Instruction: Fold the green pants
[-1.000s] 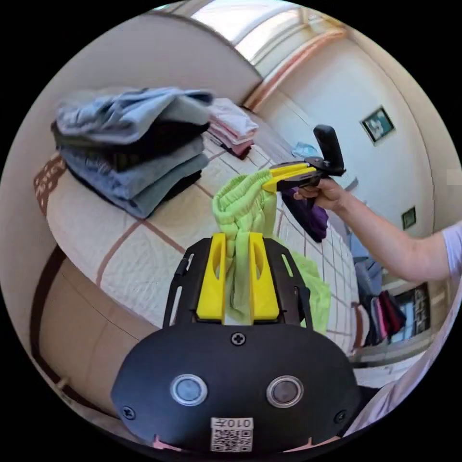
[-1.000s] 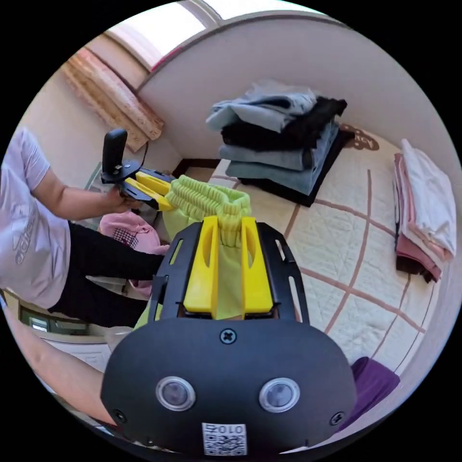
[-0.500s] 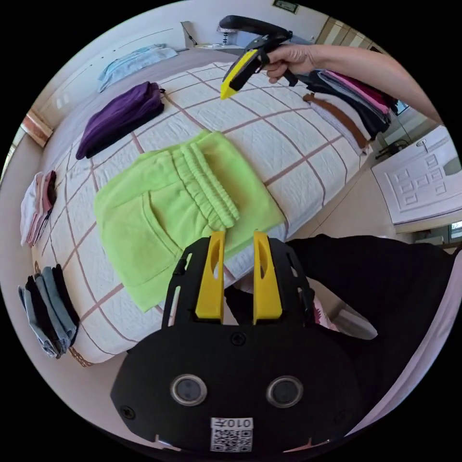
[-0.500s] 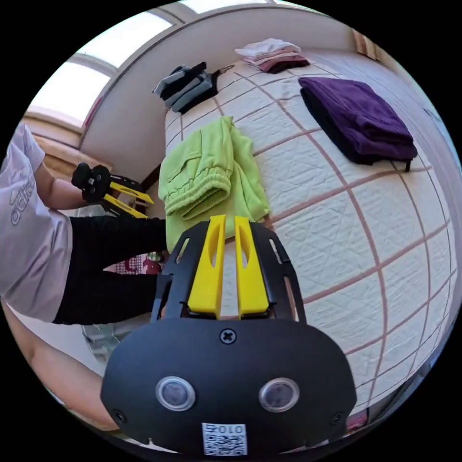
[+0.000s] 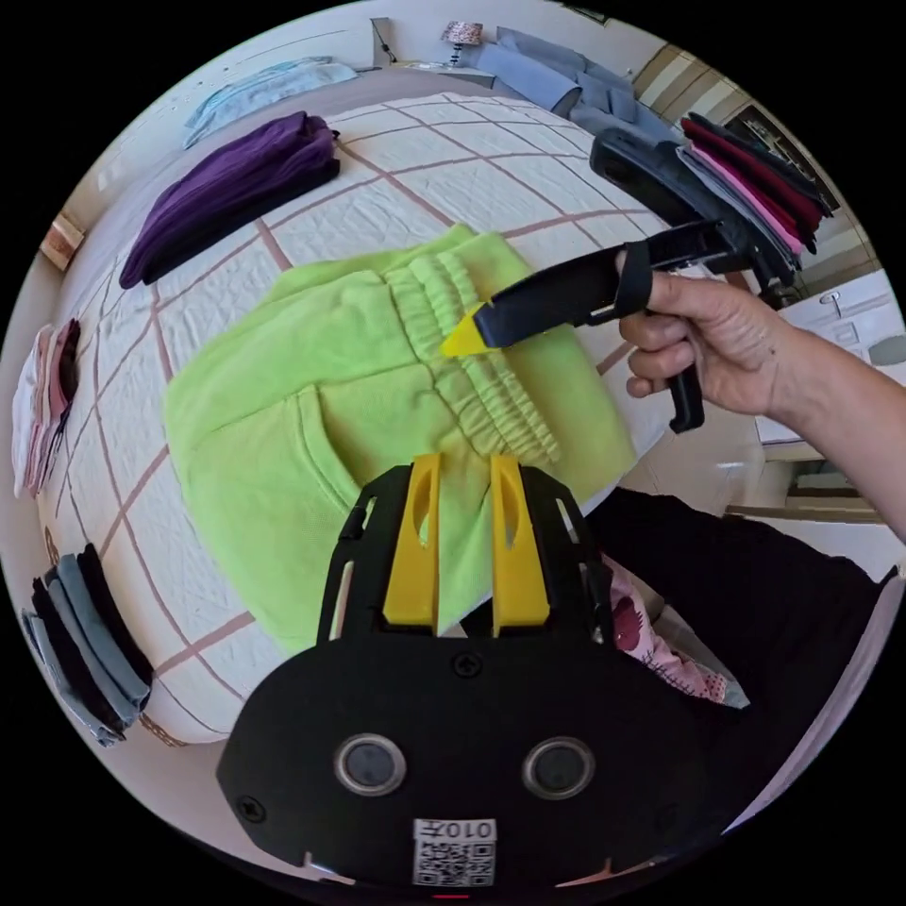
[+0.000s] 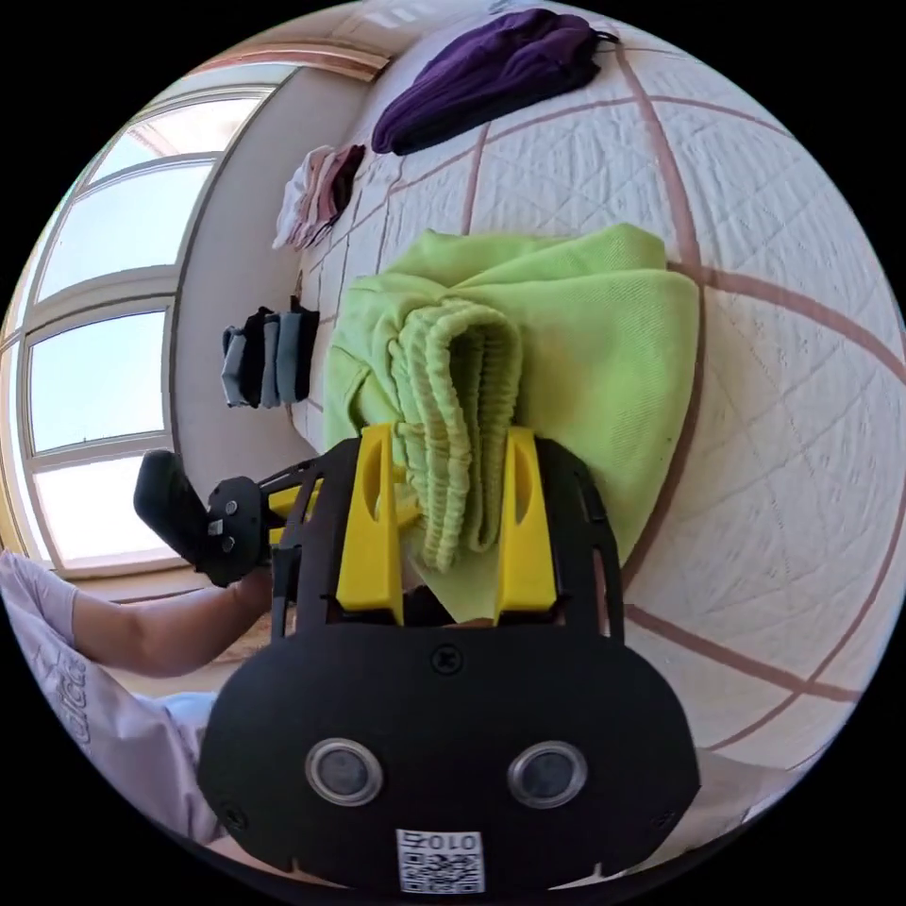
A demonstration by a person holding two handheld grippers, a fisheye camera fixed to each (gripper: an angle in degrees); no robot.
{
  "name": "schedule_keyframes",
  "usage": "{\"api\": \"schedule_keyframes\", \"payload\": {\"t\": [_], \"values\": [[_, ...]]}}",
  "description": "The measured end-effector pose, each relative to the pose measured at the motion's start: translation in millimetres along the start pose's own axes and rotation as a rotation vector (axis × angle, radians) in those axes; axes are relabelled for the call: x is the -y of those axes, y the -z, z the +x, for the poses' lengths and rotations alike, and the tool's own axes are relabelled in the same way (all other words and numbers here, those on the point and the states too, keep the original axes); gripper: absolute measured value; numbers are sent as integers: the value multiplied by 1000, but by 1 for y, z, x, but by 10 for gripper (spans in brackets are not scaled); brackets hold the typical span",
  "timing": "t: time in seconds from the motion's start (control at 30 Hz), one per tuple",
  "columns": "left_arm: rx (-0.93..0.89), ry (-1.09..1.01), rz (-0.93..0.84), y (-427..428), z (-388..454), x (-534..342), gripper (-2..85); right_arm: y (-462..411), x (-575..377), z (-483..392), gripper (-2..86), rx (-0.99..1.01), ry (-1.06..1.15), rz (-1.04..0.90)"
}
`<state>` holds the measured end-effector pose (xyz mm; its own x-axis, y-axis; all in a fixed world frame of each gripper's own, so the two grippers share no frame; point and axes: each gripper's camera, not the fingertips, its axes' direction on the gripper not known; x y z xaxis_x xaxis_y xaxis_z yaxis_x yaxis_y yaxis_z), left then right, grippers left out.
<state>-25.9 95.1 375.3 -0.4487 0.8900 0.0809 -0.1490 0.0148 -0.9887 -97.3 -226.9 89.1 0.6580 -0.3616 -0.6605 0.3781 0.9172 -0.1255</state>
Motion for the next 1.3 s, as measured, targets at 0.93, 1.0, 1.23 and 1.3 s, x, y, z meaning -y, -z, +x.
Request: {"api": "schedule_keyframes", "payload": {"t": [0.93, 1.0, 1.23, 1.3], "values": [[-427, 292, -30, 23, -253, -9, 186, 25, -26, 29, 130, -194, -90, -2], [-460, 276, -27, 36, -255, 2, 187, 26, -26, 25, 114, -195, -102, -2], [-504, 340, -12, 42, -258, 27, 180, 3, -33, 51, 91, -115, -150, -3], [-532, 356, -7, 44, -264, 33, 173, -4, -34, 67, 79, -48, -186, 2]]}}
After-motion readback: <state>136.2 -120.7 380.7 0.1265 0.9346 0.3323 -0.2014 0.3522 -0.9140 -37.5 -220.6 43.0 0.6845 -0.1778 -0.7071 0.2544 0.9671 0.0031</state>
